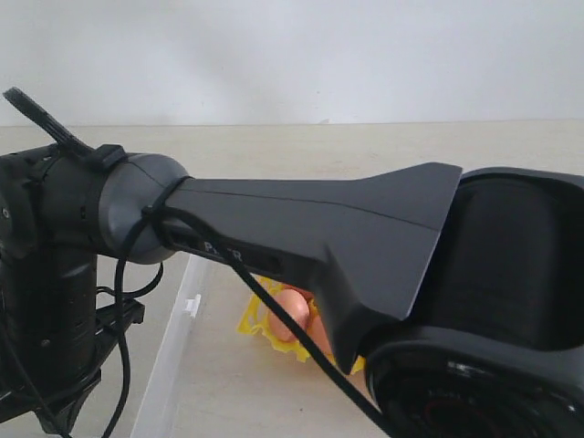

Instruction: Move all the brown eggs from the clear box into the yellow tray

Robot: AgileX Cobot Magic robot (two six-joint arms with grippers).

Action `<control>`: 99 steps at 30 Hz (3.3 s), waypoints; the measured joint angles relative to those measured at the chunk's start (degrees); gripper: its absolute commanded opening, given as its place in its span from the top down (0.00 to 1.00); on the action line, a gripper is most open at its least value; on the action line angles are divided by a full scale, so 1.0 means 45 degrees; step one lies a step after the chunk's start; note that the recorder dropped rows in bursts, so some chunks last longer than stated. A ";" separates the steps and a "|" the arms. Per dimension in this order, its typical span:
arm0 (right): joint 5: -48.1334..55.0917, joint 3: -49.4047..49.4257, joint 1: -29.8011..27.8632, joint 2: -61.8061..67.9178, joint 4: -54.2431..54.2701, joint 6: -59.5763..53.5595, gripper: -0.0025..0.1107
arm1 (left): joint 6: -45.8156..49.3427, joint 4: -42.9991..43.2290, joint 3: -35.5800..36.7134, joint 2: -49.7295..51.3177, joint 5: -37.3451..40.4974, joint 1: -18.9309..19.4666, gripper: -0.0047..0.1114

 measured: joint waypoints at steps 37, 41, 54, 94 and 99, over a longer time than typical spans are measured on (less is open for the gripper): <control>-0.6665 -0.0431 -0.2026 -0.0856 -0.0683 0.0419 0.95 | 0.0000 0.0000 0.0000 0.0000 0.0000 0.0000 1.00; -0.6718 -0.0431 -0.2090 -0.0856 -0.0650 0.0840 0.65 | 0.0000 0.0000 0.0000 0.0000 0.0000 0.0000 1.00; -0.8206 -0.0431 -0.2090 -0.0856 -0.0459 0.1335 0.31 | 0.0000 0.0000 0.0000 0.0000 0.0000 0.0000 1.00; -0.6647 -0.5044 -0.2811 0.3337 0.1175 0.7326 0.31 | 0.0000 0.0000 0.0000 0.0000 0.0000 0.0000 1.00; -0.6817 -0.5092 -0.2901 0.3381 0.1236 0.6957 0.31 | 0.0000 0.0000 0.0000 0.0000 0.0000 0.0000 1.00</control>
